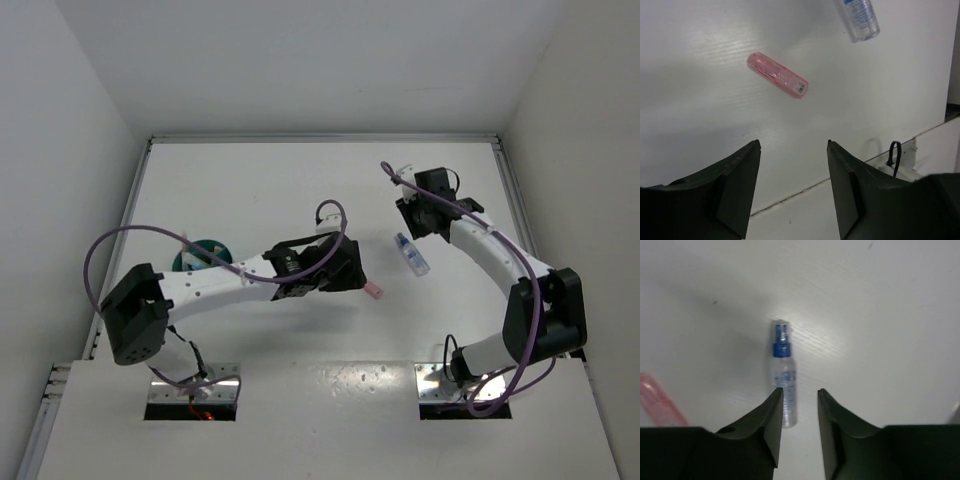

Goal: Sort the stationery into containers
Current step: Pick up the pen from the center of the board.

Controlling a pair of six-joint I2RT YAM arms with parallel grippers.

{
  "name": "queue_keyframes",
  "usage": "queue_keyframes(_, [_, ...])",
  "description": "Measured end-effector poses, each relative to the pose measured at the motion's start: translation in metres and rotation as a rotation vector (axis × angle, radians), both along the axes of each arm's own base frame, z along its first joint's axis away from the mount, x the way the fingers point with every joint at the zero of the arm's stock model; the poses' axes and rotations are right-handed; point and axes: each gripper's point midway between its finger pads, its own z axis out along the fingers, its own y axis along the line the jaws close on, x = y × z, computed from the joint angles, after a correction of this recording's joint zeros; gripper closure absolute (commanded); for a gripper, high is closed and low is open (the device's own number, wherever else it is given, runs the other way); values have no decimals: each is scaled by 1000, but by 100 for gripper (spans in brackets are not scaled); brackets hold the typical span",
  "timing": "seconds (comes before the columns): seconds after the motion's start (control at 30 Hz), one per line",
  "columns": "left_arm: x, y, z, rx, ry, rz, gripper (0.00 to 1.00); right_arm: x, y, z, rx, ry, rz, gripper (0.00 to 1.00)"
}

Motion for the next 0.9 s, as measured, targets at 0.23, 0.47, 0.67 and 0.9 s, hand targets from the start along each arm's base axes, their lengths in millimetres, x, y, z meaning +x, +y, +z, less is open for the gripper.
queue_keyframes(0.23, [10, -34, -25, -46, 216, 237, 36, 17, -23, 14, -75, -102, -133, 47])
queue_keyframes(0.47, [30, -66, -39, -34, 309, 387, 36, 16, -28, 20, -82, -137, -160, 47])
queue_keyframes(0.67, [23, -50, -70, 68, 380, 467, 36, 13, -30, 22, -80, -146, -164, 47])
queue_keyframes(0.9, [26, -50, -108, 179, 446, 499, 36, 13, -30, 29, -70, -177, -168, 47])
